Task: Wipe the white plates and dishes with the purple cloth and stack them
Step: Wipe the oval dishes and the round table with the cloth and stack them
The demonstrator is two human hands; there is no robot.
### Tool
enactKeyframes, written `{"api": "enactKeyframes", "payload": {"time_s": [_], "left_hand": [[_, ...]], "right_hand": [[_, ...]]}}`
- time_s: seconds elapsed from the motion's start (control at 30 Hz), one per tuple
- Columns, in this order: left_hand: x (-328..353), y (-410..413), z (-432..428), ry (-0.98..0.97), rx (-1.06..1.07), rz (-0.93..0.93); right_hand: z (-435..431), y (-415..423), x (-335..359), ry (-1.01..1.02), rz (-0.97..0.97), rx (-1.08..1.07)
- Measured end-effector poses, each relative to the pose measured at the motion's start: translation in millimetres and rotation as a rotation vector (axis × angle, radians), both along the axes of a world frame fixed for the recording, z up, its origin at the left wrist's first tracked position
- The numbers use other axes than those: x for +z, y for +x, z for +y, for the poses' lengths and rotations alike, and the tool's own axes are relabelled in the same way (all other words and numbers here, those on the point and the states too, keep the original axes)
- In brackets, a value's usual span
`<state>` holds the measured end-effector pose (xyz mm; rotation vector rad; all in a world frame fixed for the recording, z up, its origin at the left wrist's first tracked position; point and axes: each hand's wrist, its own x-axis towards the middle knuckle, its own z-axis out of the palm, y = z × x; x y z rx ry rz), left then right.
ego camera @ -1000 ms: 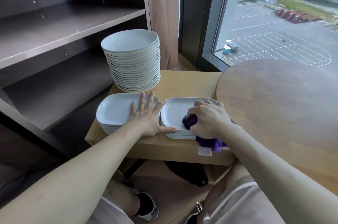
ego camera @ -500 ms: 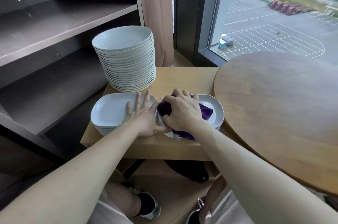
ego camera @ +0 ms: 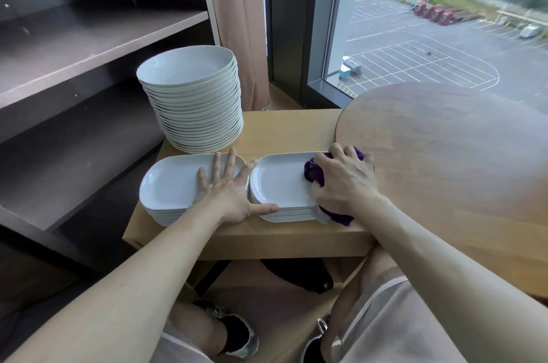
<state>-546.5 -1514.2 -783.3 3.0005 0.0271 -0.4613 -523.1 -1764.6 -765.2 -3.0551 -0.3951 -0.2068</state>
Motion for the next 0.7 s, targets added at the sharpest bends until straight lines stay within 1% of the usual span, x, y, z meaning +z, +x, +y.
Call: {"api": "enactKeyframes", "payload": {"time_s": [0.1, 0.2, 0.47, 0.57, 0.7], "left_hand": [[2.0, -2.0, -0.4, 0.006, 0.000, -0.003], [2.0, -2.8, -0.4, 0.011, -0.006, -0.011], [-1.2, -0.5, 2.3, -0.025, -0.024, -0.016], [-3.5, 1.8, 5.4, -0.017, -0.047, -0.017], [-8.1, 3.9, 8.5, -0.023, -0.064, -0.032]], "right_hand": [[3.4, -12.7, 1.5, 0.064, 0.017, 0.036], [12.9, -18.4, 2.6, 0.081, 0.028, 0.087], [55.1, -14.2, 7.9, 0.239, 0.113, 0.272], [74.0, -10.0, 6.0, 0.262, 0.097, 0.321], [85.6, -4.0, -1.3, 0.318, 0.035, 0.290]]}}
